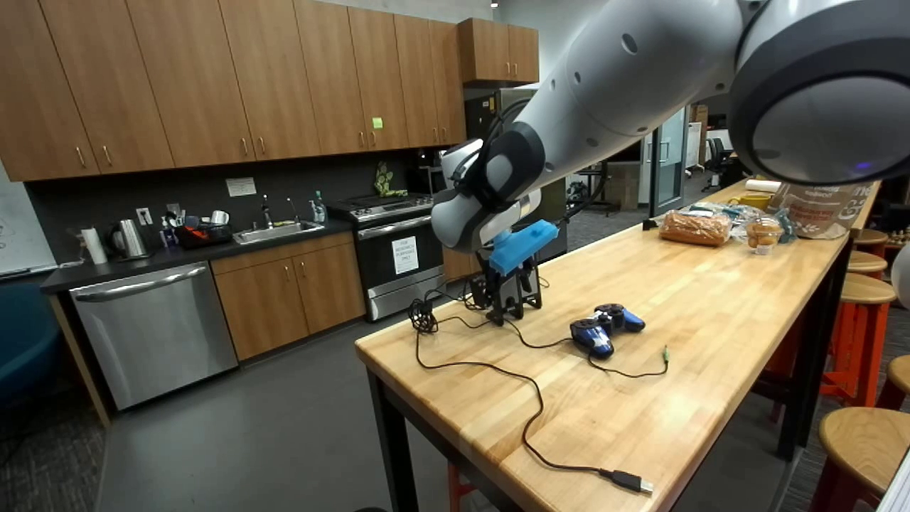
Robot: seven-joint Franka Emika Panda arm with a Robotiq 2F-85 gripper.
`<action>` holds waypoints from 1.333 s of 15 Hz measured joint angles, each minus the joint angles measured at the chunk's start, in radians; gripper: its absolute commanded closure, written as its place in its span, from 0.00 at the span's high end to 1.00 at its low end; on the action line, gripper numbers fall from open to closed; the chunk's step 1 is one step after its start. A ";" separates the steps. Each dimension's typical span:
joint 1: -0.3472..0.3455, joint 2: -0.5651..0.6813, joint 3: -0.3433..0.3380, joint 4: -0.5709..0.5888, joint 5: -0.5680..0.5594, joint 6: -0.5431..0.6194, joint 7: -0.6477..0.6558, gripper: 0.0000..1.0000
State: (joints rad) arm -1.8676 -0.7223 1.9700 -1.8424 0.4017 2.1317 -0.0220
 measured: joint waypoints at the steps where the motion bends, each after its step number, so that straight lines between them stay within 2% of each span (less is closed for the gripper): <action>1: 0.000 0.000 0.000 0.000 0.000 0.000 0.000 1.00; 20: 0.001 0.000 0.013 0.001 0.025 -0.017 0.000 1.00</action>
State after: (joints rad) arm -1.8669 -0.7222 1.9829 -1.8418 0.4264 2.1146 -0.0224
